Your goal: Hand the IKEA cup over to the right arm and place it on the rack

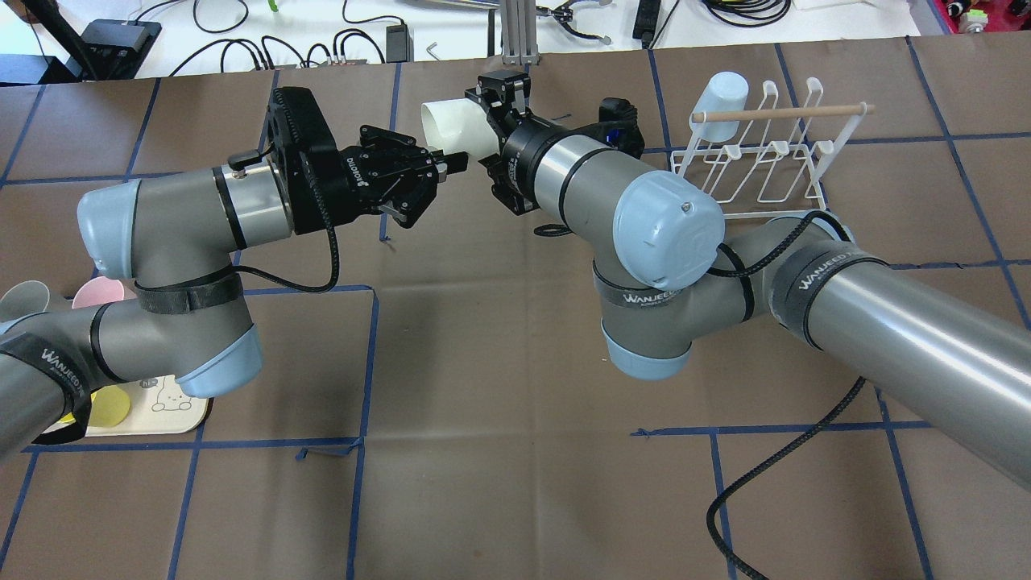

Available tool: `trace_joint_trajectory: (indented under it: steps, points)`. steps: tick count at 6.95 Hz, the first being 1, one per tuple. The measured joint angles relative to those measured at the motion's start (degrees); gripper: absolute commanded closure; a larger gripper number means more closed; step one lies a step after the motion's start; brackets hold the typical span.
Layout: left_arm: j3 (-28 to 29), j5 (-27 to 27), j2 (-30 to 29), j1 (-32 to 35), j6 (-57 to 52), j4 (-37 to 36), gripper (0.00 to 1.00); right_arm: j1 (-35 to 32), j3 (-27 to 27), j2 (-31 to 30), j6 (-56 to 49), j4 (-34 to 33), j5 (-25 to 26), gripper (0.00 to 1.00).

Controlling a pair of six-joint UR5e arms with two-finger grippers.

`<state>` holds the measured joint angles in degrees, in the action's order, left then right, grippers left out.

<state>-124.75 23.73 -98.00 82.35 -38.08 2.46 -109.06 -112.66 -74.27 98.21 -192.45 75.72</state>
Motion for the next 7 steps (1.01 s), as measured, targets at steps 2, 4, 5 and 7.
trace_joint_trajectory:
  steps: [2,4,5,7]
  points:
    - [0.2,0.0,0.0,0.0,0.0,0.1,0.32,0.0,-0.1,0.0,-0.1,0.0,-0.1,0.55]
    - [0.5,0.0,0.0,0.0,0.1,0.1,0.10,0.0,-0.1,-0.1,-0.3,0.0,0.0,0.59]
    - [0.5,0.0,0.1,-0.1,0.3,0.2,0.04,0.0,-0.1,-0.1,-0.4,0.0,0.0,0.61]
    - [0.6,0.0,0.4,-0.4,1.7,0.2,0.02,0.0,-0.1,-0.1,-0.5,0.0,0.0,0.65]
